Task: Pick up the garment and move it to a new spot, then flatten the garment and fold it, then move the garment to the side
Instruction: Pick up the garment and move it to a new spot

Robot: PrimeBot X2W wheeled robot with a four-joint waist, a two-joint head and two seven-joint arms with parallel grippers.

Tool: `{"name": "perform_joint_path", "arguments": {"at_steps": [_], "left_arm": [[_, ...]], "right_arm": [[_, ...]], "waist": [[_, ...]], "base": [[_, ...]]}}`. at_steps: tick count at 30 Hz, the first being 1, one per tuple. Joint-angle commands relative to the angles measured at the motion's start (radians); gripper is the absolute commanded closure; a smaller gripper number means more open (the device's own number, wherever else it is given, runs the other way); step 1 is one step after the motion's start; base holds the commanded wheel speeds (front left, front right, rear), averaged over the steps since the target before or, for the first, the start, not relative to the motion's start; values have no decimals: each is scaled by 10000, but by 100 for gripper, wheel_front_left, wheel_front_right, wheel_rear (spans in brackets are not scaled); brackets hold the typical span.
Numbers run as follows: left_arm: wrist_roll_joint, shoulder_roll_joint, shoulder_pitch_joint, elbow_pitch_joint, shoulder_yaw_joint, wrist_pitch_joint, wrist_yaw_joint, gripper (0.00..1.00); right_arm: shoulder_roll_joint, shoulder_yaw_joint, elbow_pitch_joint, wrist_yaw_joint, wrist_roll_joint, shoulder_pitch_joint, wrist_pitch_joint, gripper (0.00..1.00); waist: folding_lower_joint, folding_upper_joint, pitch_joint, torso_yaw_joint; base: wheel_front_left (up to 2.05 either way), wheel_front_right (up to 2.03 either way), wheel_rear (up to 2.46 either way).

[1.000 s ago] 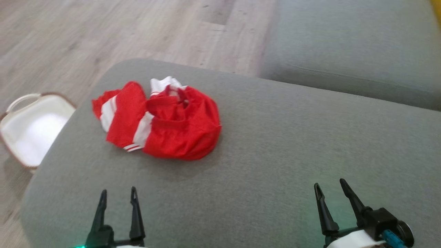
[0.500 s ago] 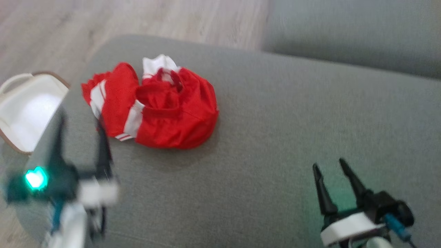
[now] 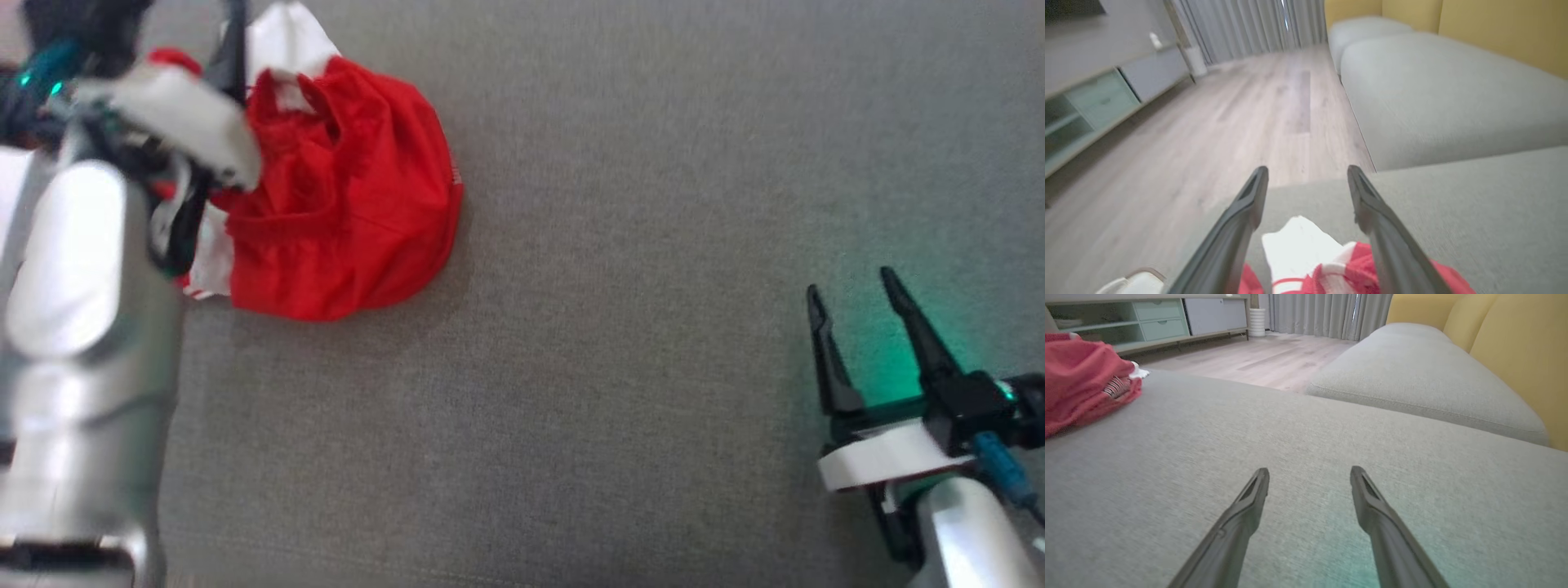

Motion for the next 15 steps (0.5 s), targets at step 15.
{"name": "perform_joint_path", "arguments": {"at_steps": [15], "left_arm": [[-3216, 228, -1938, 3347, -3514, 3401, -94, 0]], "right_arm": [[-1091, -124, -1026, -7, -129, 528, -138, 0]], "waist": [[-4, 0, 817, 665]], "base": [[0, 0, 0]]}}
